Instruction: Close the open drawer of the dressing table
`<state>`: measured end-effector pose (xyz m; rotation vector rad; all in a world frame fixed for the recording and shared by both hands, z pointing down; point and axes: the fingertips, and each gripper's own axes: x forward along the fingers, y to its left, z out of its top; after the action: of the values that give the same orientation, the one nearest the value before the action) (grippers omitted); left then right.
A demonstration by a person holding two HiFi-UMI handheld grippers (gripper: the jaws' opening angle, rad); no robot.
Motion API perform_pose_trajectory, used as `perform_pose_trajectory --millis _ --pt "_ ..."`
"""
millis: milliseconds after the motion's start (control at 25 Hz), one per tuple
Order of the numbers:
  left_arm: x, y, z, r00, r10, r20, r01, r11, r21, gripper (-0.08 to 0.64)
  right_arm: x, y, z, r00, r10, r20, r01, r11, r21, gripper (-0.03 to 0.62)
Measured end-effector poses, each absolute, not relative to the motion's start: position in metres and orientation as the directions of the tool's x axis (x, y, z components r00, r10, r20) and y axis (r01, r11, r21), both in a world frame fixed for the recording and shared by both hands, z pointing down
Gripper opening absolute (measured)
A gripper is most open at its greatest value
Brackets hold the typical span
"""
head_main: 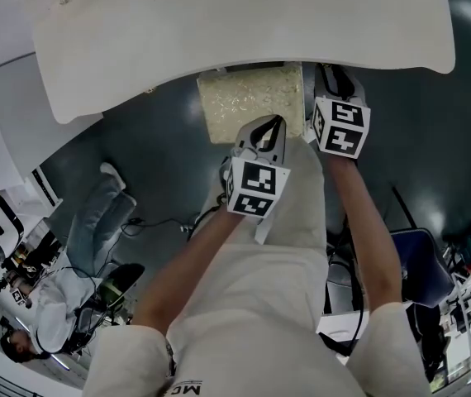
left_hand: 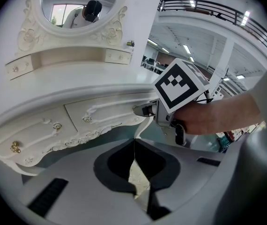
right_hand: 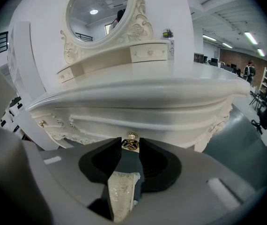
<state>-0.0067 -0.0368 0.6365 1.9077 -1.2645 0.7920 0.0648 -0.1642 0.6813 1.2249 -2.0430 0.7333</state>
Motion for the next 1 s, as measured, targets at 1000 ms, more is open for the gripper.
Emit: perform_pose_trajectory --millis 1000 --pt "-0.036 -0.027 0.592 0.354 -0.539 0.765 -0.926 -0.32 0.203 0.009 0.059 -0.137 0.626 -0.356 -0.583 0.731 -0.915 0.375 -0.147 0.125"
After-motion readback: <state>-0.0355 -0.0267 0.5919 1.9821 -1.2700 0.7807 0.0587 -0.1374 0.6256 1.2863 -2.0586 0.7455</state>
